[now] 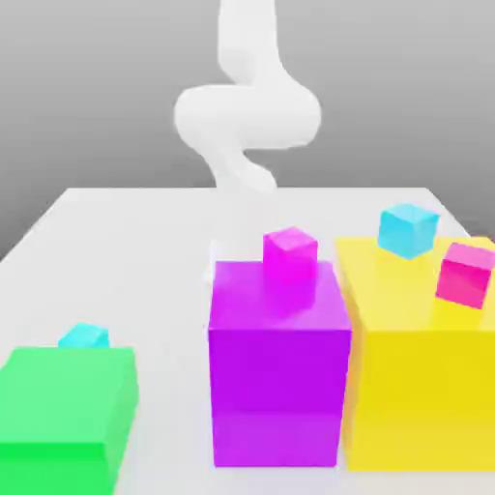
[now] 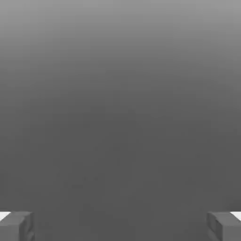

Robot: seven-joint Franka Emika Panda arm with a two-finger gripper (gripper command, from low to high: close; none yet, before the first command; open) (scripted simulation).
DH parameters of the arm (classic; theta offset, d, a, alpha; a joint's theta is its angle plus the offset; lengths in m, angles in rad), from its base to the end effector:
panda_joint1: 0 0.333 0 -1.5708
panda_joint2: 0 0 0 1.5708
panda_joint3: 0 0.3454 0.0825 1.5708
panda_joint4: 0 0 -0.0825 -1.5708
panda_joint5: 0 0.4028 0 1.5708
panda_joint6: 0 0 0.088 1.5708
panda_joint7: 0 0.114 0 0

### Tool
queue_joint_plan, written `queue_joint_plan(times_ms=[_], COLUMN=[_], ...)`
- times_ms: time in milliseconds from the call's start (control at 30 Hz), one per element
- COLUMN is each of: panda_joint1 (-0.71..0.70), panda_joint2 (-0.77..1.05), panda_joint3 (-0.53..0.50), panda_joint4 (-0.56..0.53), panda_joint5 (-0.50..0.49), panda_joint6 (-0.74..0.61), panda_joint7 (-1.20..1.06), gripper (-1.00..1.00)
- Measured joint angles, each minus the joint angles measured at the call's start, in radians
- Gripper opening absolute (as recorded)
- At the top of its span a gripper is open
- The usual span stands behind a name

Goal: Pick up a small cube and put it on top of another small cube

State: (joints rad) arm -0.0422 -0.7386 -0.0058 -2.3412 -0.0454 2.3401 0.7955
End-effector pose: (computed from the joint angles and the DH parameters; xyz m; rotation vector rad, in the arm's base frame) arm 0.3750 -0.0198 0.6884 -2.5054 1.0957 -1.0039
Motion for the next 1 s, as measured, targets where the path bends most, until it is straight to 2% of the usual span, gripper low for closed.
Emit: queue_joint_plan(times_ms=[367,633,833,933,1000], panda_joint1=[-0.177,-0.280,-0.328,-0.350,-0.374], panda_joint2=[0.274,0.465,0.607,0.679,0.730], panda_joint3=[-0.097,-0.224,-0.334,-0.378,-0.384], panda_joint4=[-0.180,-0.310,-0.411,-0.463,-0.490], panda_joint5=[-0.165,-0.213,-0.161,-0.072,0.023], panda_joint6=[0.172,0.300,0.406,0.461,0.498], panda_joint7=[-0.045,-0.130,-0.257,-0.365,-0.457], gripper=[0.00,0.00,0.00,0.00,0.00])
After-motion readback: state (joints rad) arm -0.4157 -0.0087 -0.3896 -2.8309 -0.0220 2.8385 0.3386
